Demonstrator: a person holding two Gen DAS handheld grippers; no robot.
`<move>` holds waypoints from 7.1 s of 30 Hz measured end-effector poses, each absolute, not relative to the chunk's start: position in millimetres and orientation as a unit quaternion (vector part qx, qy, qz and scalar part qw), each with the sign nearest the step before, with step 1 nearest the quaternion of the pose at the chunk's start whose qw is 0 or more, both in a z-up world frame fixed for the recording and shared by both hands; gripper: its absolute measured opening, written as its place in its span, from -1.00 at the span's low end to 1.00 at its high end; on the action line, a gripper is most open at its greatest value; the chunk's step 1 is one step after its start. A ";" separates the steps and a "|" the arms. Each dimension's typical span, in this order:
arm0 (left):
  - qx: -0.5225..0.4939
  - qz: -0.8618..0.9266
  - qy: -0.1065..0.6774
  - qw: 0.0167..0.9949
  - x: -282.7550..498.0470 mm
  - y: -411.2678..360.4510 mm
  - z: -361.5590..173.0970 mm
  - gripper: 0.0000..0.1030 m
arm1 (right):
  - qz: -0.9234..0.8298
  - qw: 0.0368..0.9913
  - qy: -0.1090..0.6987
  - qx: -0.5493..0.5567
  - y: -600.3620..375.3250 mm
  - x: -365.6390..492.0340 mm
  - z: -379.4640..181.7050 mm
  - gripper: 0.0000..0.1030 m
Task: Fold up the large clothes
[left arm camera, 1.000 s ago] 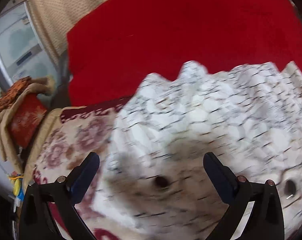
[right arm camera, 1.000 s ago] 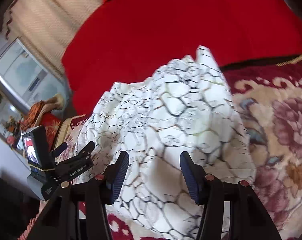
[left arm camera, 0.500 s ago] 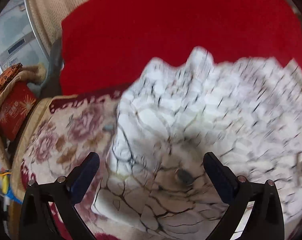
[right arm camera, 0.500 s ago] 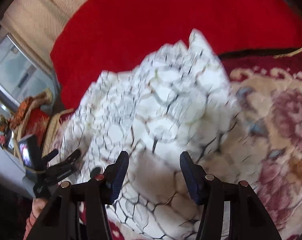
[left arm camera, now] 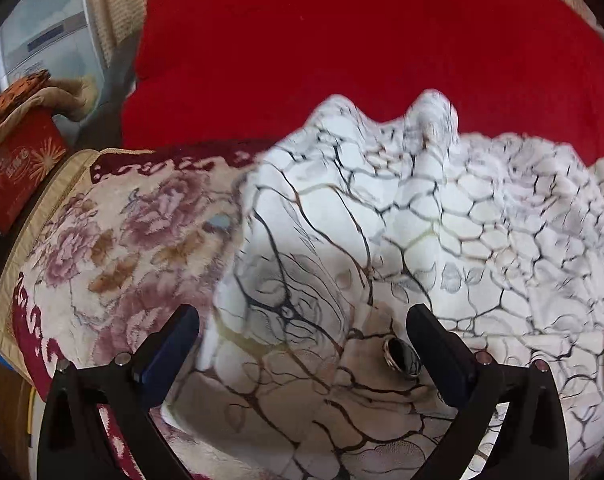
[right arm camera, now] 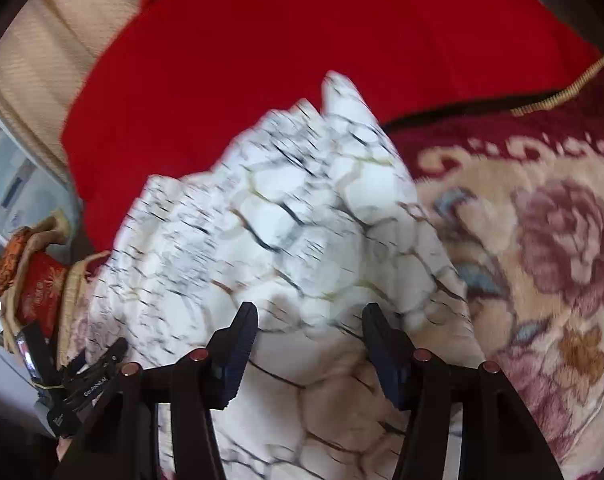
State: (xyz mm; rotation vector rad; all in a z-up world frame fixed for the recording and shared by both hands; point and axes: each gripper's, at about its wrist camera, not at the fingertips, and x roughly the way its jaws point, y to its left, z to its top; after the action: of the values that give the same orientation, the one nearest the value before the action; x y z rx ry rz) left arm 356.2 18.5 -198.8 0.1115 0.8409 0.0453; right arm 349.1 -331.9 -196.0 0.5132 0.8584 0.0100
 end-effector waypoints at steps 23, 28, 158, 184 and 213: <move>0.066 0.051 0.335 0.938 326.7 38.7 -173.3 1.00 | 0.048 0.878 0.413 0.235 -282.9 347.1 -195.5 0.26; 0.066 0.049 0.340 0.937 326.4 41.1 -176.5 1.00 | 0.018 0.876 0.442 0.193 -271.0 359.1 -214.7 0.27; -0.348 -0.102 0.357 0.861 349.2 82.0 -226.4 -0.33 | 0.058 0.870 0.438 0.217 -194.0 398.6 -185.3 -0.30; 0.221 -0.263 0.335 0.877 278.8 -276.1 -202.3 -0.60 | 0.059 0.829 0.295 0.471 -469.5 321.6 -183.3 -0.72; 0.001 -0.296 0.282 0.913 317.7 -53.7 -136.6 0.59 | 0.150 0.818 0.421 0.361 -389.5 417.4 -250.3 -1.00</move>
State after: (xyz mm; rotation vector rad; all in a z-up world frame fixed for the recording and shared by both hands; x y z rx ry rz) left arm 317.7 -53.7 -136.6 0.0020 0.5807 -0.6090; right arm 417.4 -389.5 -250.3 0.7691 0.8977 0.3186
